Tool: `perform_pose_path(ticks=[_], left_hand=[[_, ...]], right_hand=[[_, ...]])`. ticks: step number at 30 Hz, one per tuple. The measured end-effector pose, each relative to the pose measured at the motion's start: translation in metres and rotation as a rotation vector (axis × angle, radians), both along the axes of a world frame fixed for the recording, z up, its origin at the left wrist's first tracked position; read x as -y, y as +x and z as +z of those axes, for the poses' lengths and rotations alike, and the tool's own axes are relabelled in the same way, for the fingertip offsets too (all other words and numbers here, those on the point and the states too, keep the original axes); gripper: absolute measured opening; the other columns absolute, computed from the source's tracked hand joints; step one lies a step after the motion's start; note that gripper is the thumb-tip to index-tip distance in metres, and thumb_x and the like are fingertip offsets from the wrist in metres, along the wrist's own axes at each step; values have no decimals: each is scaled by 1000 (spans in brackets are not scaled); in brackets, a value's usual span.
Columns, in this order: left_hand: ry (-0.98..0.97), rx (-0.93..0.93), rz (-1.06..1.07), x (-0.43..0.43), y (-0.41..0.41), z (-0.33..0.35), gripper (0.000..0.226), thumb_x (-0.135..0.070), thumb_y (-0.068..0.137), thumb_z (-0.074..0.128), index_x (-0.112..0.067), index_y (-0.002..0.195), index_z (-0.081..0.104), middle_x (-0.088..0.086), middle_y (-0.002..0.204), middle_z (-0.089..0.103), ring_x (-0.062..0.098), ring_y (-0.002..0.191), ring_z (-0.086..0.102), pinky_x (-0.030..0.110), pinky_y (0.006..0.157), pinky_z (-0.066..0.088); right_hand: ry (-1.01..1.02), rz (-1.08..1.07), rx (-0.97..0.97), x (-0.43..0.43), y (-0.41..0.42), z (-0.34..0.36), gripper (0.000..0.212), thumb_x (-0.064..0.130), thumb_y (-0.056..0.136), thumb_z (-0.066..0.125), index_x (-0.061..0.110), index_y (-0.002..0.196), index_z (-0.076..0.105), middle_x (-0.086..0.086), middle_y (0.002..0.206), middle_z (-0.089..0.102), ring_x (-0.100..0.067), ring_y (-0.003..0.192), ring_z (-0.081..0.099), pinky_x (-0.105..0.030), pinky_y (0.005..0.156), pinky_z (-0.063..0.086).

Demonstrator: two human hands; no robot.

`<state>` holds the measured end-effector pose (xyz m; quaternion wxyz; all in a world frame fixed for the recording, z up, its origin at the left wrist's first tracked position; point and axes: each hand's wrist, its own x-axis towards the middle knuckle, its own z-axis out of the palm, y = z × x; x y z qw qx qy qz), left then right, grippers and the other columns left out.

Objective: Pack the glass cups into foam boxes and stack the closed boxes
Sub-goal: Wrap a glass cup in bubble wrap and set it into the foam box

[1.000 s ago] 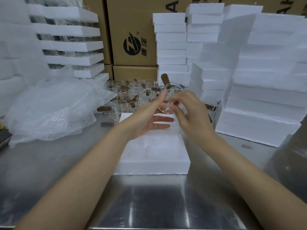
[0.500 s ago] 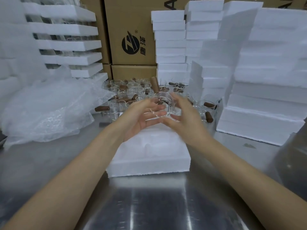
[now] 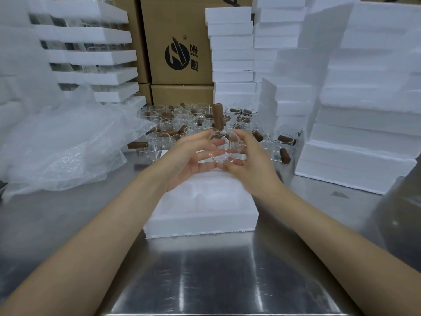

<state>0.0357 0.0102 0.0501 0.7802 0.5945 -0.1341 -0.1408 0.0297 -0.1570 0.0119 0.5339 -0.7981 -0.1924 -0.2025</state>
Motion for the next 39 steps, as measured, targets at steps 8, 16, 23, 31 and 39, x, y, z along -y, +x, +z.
perform_pose_path(ticks=[8,16,23,31,39], left_hand=[[33,-14,7,3,-1,4,52,-42,97,43,-11,139,49,3,136,57,21,125,54,44,105,44],[132,76,142,6,3,0,49,-46,102,36,-19,142,44,3,134,56,17,124,51,36,97,49],[173,68,243,3,4,-6,29,-34,103,43,-13,91,59,-5,59,49,7,48,42,17,46,36],[163,78,227,3,3,-5,26,-32,102,46,-16,86,57,-7,56,46,7,49,38,18,48,32],[209,252,374,3,1,-4,22,-21,103,44,-10,104,62,-3,67,54,7,55,48,19,59,44]], right_hand=[[202,82,-79,3,-4,8,53,29,70,83,35,111,51,16,119,57,-4,115,56,-31,95,52],[658,382,-346,3,-12,33,50,46,72,74,14,106,59,-11,85,74,-22,78,71,-26,69,56],[902,473,-815,5,-16,32,69,57,78,66,1,117,55,-17,92,73,-23,75,71,-25,63,57],[990,435,-903,7,-16,35,71,57,84,63,1,125,48,-18,89,72,-24,71,69,-27,59,58],[991,448,-848,4,-16,33,54,51,88,61,4,113,50,-25,111,67,-28,86,70,-32,76,59]])
